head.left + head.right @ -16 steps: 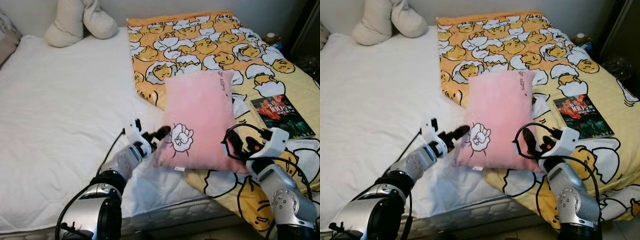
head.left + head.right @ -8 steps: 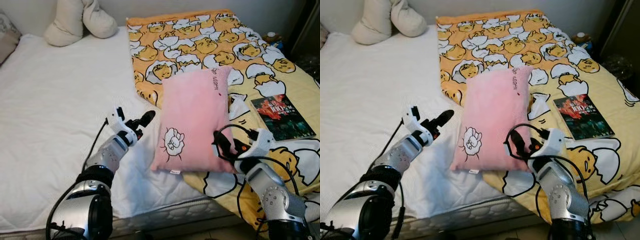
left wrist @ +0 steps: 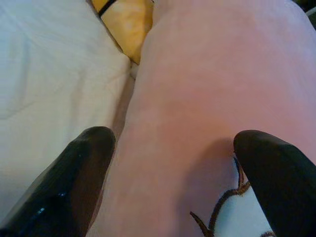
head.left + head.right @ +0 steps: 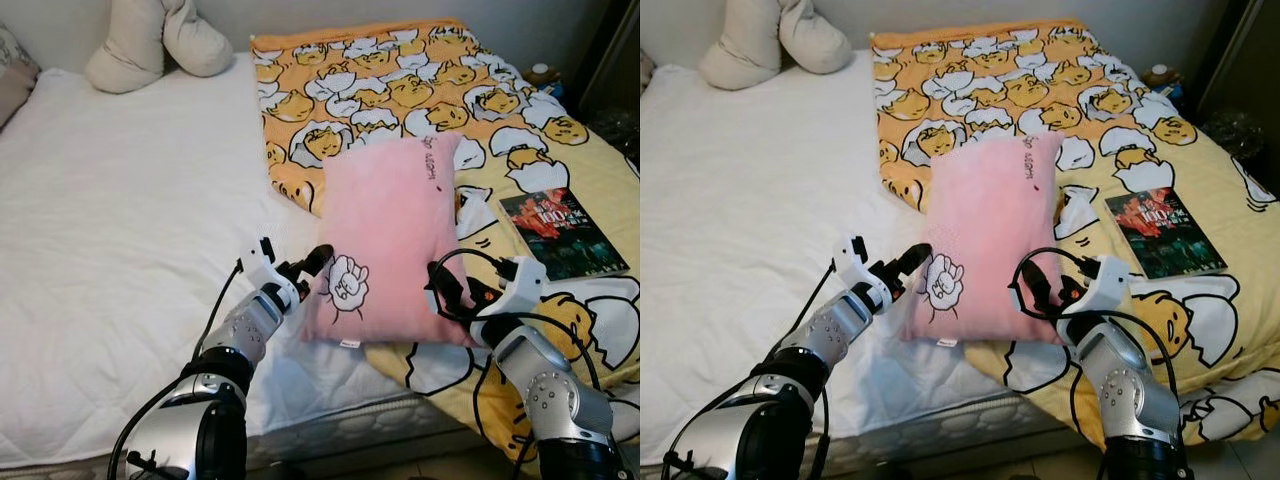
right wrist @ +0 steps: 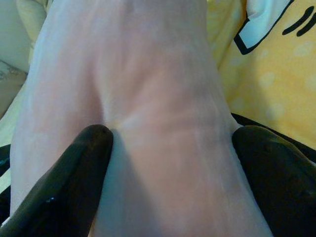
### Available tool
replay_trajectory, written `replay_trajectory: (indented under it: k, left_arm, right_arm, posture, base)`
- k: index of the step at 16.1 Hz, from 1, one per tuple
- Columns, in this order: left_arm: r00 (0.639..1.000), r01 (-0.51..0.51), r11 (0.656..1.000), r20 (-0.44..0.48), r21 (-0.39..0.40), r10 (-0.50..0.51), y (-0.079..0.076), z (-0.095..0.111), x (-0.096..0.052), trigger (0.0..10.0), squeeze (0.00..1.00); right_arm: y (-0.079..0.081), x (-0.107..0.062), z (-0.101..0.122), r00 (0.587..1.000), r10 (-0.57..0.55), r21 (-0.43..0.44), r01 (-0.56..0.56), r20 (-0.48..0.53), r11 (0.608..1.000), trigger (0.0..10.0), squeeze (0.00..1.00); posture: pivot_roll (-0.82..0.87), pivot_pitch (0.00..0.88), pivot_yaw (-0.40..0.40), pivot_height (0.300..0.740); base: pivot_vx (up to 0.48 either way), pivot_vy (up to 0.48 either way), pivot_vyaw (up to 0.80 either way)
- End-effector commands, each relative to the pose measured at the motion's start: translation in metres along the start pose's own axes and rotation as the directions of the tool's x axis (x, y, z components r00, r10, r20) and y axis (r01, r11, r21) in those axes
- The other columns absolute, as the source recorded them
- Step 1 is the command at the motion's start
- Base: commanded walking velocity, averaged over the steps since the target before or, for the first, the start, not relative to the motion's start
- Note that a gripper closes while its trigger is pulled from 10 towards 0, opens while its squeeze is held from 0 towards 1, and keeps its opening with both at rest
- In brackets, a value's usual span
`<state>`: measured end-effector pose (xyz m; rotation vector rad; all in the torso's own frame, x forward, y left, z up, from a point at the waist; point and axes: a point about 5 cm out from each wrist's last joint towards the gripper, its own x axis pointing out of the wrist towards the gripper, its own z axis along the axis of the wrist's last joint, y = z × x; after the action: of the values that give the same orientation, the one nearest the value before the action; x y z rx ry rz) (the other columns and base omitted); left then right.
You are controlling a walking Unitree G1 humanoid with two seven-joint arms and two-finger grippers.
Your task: Clean up the room
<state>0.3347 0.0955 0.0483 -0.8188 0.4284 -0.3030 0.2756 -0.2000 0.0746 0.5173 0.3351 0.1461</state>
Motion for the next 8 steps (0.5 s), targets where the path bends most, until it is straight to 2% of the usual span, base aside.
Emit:
replay_trajectory:
  k: [1,2,5,8]
  left_arm:
    - [0.999,-0.034,0.999,-0.011,-0.019,0.033,0.006,-0.004,-0.002,10.0,0.0]
    - [0.999,-0.035,0.997,-0.034,-0.062,0.033,0.006,-0.01,-0.002,10.0,0.0]
    - [0.996,-0.082,0.984,-0.049,-0.155,0.076,0.008,-0.024,-0.003,10.0,0.0]
    - [0.997,-0.028,0.99,-0.068,-0.137,0.019,-0.003,-0.031,0.001,10.0,0.0]
  right_arm:
    - [0.002,0.0,0.0,1.0,0.016,0.003,-0.016,-0.007,1.0,3.3,0.0]
    - [0.003,0.001,0.0,1.0,0.025,0.013,-0.025,-0.005,1.0,0.0,0.0]
    - [0.004,0.002,-0.001,0.999,0.034,0.023,-0.034,-0.006,0.999,0.0,0.0]
    - [0.003,0.0,-0.001,0.999,0.034,0.033,-0.034,-0.005,0.999,0.0,0.0]
  posture:
    - [-0.25,0.0,0.114,0.74]
    - [-0.25,0.0,0.117,0.74]
    - [-0.25,0.0,0.119,0.74]
    - [-0.25,0.0,0.118,0.74]
  base:
    - [0.0,0.0,0.0]
    - [0.0,0.0,0.0]
    - [0.0,0.0,0.0]
    - [0.0,0.0,0.0]
